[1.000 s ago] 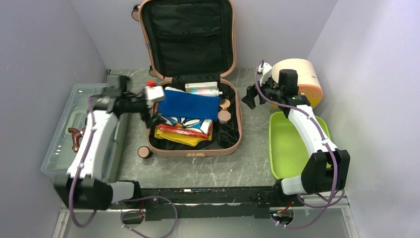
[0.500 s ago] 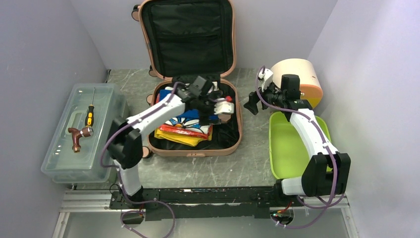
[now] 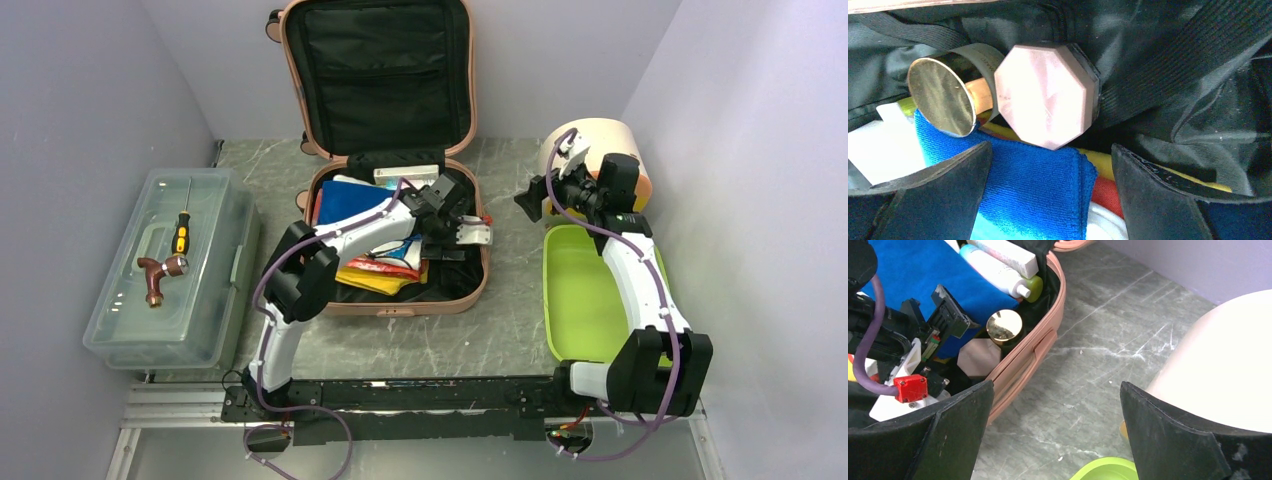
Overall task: Open, take out, and arrange the luggage
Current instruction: Adjust the makeup in the opened luggage, then adjust the bin at the corner of the board.
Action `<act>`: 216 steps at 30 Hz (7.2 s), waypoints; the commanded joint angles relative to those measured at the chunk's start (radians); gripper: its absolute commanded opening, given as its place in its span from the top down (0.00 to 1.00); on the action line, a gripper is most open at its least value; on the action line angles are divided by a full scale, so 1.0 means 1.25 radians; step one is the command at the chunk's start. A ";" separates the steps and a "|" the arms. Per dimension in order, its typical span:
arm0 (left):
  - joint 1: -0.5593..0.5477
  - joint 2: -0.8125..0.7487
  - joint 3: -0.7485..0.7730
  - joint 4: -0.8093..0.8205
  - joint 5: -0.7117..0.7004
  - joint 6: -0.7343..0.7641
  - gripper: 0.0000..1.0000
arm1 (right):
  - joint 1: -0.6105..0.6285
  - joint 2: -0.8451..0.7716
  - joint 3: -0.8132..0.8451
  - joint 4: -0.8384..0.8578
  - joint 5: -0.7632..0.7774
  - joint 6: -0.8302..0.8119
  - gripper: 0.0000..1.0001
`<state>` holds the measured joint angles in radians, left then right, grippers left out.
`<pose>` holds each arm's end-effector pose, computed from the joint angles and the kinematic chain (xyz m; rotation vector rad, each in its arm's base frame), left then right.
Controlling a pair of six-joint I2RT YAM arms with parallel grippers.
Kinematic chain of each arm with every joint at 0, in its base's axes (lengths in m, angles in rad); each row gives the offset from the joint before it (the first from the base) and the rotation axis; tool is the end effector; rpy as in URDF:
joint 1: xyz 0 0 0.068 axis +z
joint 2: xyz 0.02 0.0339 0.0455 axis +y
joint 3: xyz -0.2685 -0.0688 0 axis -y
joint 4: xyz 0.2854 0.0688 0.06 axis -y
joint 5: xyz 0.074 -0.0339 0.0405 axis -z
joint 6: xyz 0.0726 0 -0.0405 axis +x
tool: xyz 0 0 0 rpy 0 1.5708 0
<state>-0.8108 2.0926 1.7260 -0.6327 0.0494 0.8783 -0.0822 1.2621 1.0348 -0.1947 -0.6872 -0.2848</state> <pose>0.3563 -0.3801 0.1768 1.9328 1.6918 -0.0380 0.3513 0.0173 0.3102 -0.6190 1.8141 0.4364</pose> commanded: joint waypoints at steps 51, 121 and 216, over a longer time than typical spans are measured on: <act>0.181 -0.346 -0.029 -0.138 0.122 -0.137 0.00 | -0.008 -0.030 -0.204 -0.350 0.247 -0.237 0.08; 0.226 -0.538 -0.150 -0.193 0.193 -0.147 0.01 | 0.034 -0.119 -0.253 -0.462 0.422 -1.132 1.00; 0.130 -0.412 -0.156 -0.226 0.238 -0.108 0.00 | 0.376 -0.234 -0.346 -0.140 0.278 -0.450 0.33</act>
<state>-0.6449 1.6138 1.5349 -0.9226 0.3004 0.7395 0.3988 0.8764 0.6144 -0.4118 -0.4217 -0.8864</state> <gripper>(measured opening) 0.995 0.681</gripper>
